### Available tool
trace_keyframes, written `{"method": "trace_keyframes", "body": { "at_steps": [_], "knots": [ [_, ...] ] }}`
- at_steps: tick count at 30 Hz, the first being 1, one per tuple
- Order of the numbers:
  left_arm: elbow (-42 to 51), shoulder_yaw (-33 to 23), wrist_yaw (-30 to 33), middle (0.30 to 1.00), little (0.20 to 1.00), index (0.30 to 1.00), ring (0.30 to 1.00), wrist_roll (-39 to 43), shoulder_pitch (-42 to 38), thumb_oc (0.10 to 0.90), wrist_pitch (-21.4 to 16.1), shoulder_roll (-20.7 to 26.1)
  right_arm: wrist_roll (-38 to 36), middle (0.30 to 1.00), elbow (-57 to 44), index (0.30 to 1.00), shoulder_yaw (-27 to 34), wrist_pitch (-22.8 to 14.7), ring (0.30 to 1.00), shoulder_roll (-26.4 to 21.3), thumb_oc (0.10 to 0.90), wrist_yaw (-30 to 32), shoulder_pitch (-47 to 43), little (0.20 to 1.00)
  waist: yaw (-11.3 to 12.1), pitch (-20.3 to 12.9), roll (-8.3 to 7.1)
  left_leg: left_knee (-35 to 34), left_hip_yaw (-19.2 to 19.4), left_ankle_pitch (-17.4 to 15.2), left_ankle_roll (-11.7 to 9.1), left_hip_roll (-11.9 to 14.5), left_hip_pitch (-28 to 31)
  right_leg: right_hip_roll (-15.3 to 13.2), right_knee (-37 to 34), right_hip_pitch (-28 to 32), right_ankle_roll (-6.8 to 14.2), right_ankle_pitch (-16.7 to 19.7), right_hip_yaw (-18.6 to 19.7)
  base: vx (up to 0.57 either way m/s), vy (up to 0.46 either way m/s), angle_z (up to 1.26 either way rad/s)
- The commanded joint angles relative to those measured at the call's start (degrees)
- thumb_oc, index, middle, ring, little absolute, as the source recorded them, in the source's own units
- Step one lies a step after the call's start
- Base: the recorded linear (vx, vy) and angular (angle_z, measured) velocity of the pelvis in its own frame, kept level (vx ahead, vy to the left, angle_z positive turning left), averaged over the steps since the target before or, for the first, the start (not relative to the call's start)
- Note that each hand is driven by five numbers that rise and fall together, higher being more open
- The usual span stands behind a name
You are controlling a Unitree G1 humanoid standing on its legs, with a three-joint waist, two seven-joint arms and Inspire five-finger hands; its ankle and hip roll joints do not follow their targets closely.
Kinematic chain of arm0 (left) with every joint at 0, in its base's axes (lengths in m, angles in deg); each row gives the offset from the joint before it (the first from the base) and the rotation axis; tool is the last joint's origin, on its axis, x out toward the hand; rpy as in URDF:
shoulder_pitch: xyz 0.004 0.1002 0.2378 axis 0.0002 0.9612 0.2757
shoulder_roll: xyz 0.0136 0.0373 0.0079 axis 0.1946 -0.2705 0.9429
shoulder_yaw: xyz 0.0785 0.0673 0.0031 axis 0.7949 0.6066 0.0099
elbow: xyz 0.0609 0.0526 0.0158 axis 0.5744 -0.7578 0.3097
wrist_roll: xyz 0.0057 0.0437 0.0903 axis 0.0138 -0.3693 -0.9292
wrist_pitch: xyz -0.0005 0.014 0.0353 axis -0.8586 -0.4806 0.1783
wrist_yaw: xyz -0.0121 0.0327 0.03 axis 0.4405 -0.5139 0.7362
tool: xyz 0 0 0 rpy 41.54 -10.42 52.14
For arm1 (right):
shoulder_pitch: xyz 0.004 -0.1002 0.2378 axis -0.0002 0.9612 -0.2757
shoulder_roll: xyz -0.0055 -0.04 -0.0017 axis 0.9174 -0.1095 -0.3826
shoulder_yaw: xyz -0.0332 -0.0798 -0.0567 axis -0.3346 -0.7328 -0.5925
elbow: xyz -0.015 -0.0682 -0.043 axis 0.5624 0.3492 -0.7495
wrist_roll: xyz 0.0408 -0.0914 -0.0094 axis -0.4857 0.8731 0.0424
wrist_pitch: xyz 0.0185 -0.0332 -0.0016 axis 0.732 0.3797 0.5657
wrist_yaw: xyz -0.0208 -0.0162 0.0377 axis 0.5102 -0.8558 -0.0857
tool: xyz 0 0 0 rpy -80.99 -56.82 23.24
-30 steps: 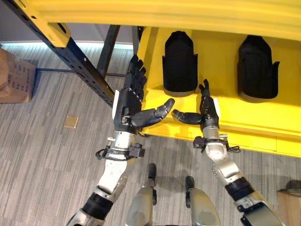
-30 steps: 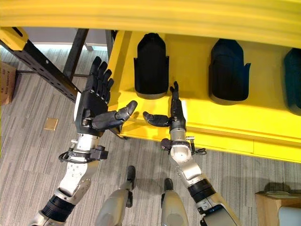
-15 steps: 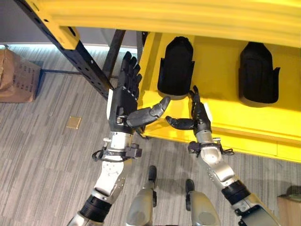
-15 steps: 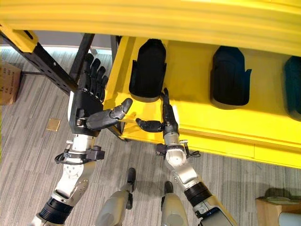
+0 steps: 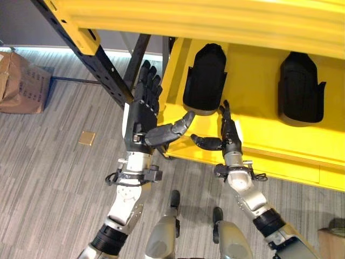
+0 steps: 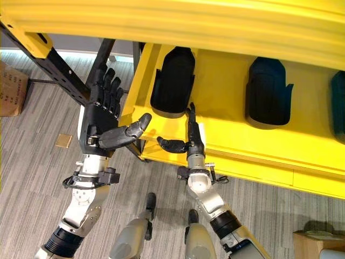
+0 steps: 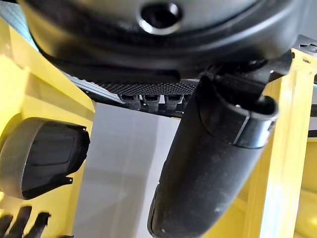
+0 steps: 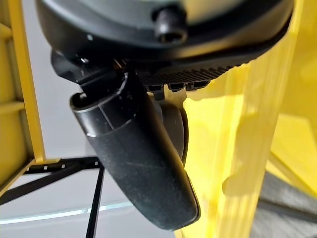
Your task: Move parts from the plastic box to the shelf.
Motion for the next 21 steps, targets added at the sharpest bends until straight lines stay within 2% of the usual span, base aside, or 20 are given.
{"method": "trace_keyframes", "body": {
  "at_steps": [1,8,14,17,18,19,21],
  "knots": [
    [7.4,-0.6,0.9,1.0,1.0,1.0,1.0,-1.2,0.0,0.9,-5.6,-0.3,6.9,1.0,-6.7,1.0,2.5,-3.7,1.0,3.7,0.9,8.2,0.9,1.0,-0.1,-7.2,-3.14,2.0,3.7,-11.7,4.8,-5.5,5.0,2.2,-7.9,0.6,-2.9,4.9,-1.7,-0.01,0.055,-0.03],
    [8.4,-0.2,1.3,1.0,1.0,1.0,1.0,-0.9,1.9,0.9,-6.6,-0.3,13.7,1.0,-11.0,1.0,5.0,-4.3,1.0,2.2,0.9,11.5,3.2,1.0,-1.3,-7.8,-2.54,1.6,4.3,-11.8,4.8,-5.6,5.7,2.2,-8.1,0.8,-2.9,4.8,-0.9,0.0,0.063,-0.04],
    [9.3,-0.8,0.2,1.0,1.0,1.0,1.0,0.6,4.5,0.9,-6.9,-0.2,15.6,1.0,-17.6,1.0,6.0,-6.1,1.0,-0.6,0.9,8.2,7.7,1.0,-2.3,-9.1,-2.51,1.0,5.0,-12.0,4.8,-5.5,6.6,2.2,-8.9,1.5,-2.5,5.0,-0.3,0.01,0.066,-0.03],
    [10.3,-1.6,-1.8,1.0,1.0,1.0,1.0,1.6,7.4,0.9,-7.2,0.2,15.2,1.0,-23.6,1.0,6.6,-8.6,1.0,-3.3,0.9,1.9,13.6,1.0,-3.3,-10.6,-3.03,0.4,5.8,-12.2,4.7,-5.3,7.3,2.0,-9.7,2.1,-1.8,5.2,0.1,-0.01,0.07,-0.1],
    [10.6,-2.3,-2.7,1.0,1.0,1.0,1.0,2.5,9.0,0.9,-7.2,0.4,14.5,1.0,-26.3,1.0,6.9,-8.8,1.0,-4.3,0.9,-2.5,16.2,1.0,-3.8,-11.5,-3.36,0.0,6.2,-12.3,4.7,-5.3,7.8,2.0,-10.3,2.5,-1.5,5.4,0.4,-0.02,0.063,-0.13],
    [10.6,-2.3,-2.7,1.0,1.0,1.0,1.0,2.5,9.0,0.9,-7.2,0.4,14.5,1.0,-26.4,1.0,6.9,-8.8,1.0,-4.3,0.9,-2.5,16.2,1.0,-3.8,-11.5,-3.36,-0.1,6.2,-12.3,4.7,-5.3,7.8,2.0,-10.3,2.5,-1.5,5.4,0.4,-0.03,0.067,-0.13],
    [11.3,-3.6,-4.5,1.0,1.0,1.0,1.0,3.3,11.4,0.9,-7.2,0.9,12.1,1.0,-29.6,1.0,7.8,-10.4,1.0,-6.0,0.9,-8.8,20.5,1.0,-4.6,-12.9,-4.09,-0.7,6.7,-12.3,4.7,-5.2,8.6,2.1,-11.3,3.2,-1.0,5.8,0.8,-0.04,0.052,-0.11]
  ]
}}
